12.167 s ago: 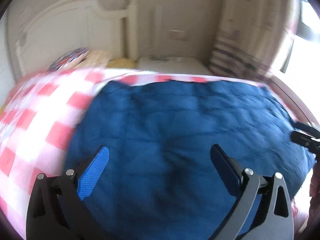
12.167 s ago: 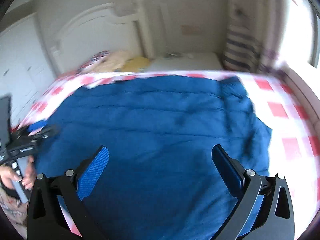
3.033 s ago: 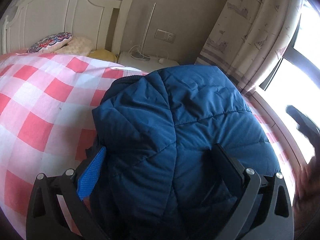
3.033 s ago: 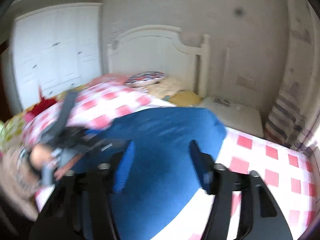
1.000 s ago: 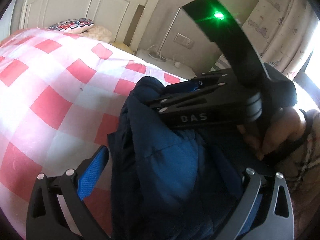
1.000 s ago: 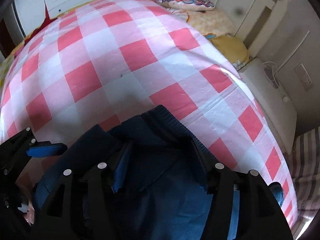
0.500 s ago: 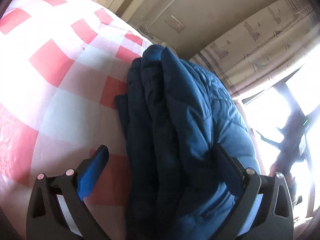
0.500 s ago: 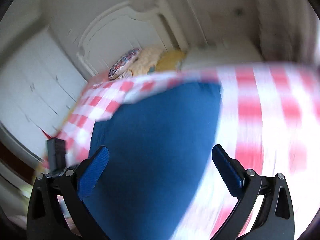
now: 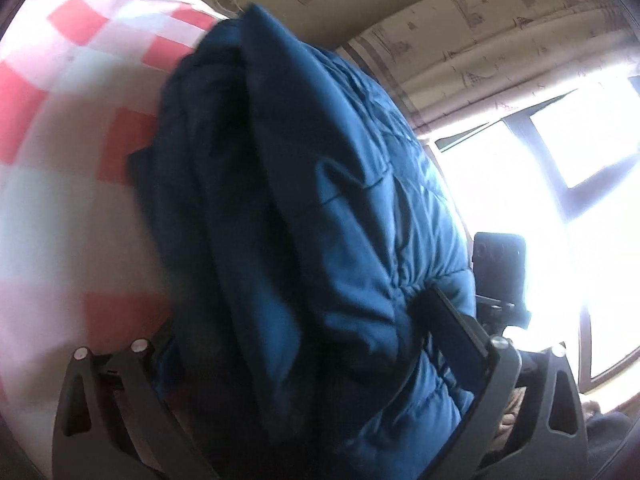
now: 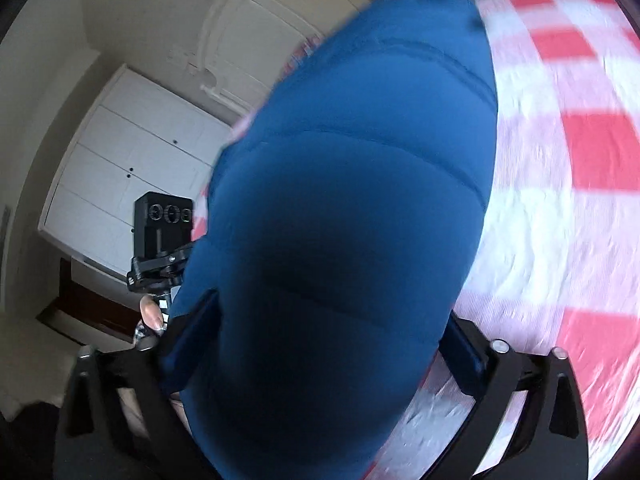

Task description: Fold large clothes

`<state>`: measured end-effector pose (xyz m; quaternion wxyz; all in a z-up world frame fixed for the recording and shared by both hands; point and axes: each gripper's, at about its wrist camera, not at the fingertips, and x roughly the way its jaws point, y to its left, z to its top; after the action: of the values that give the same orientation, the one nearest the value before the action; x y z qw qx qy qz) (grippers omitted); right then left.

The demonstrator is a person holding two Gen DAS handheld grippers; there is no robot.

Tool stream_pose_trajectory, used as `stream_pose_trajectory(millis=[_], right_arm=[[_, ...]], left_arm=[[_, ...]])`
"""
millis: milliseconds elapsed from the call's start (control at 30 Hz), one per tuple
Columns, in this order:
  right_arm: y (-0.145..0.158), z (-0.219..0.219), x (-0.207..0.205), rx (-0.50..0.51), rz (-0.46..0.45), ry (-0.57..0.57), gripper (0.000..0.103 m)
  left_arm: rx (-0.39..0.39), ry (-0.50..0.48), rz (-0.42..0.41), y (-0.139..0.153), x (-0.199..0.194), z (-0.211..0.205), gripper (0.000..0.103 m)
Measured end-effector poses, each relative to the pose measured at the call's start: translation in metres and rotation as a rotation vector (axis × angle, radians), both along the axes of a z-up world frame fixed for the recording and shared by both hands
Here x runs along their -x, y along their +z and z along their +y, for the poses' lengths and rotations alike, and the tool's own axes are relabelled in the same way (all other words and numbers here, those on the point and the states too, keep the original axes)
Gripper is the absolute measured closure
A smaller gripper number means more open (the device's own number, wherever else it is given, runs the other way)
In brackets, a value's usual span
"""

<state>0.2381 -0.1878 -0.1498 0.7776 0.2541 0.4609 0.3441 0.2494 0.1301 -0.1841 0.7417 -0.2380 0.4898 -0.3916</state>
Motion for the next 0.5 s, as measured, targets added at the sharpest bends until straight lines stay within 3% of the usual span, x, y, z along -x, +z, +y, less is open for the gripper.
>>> stream_pose_trajectory(millis=[67, 167, 233, 367, 467, 500], right_arm=[[0.011, -0.001, 0.007, 0.055, -0.105, -0.021, 0.022], [0.032, -0.007, 0.006, 0.151, -0.234, -0.082, 0.028], [0.046, -0.018, -0.001, 0.181, -0.294, -0.13, 0.029], [0.06, -0.05, -0.034, 0.195, -0.337, -0.199, 0.03], [0.045, -0.069, -0.069, 0.225, -0.28, -0.219, 0.03], [0.035, -0.071, -0.079, 0.233, -0.242, -0.223, 0.027]], left_arm=[[0.03, 0.007, -0.015, 0.002, -0.007, -0.006, 0.022], [0.007, 0.015, -0.093, 0.019, -0.018, -0.026, 0.04], [-0.007, 0.019, -0.148, 0.036, -0.036, -0.048, 0.042], [0.008, 0.025, -0.191, 0.053, -0.08, -0.093, 0.043], [-0.005, 0.033, -0.151, 0.038, -0.111, -0.119, 0.043], [-0.029, 0.042, -0.116, 0.023, -0.122, -0.128, 0.037]])
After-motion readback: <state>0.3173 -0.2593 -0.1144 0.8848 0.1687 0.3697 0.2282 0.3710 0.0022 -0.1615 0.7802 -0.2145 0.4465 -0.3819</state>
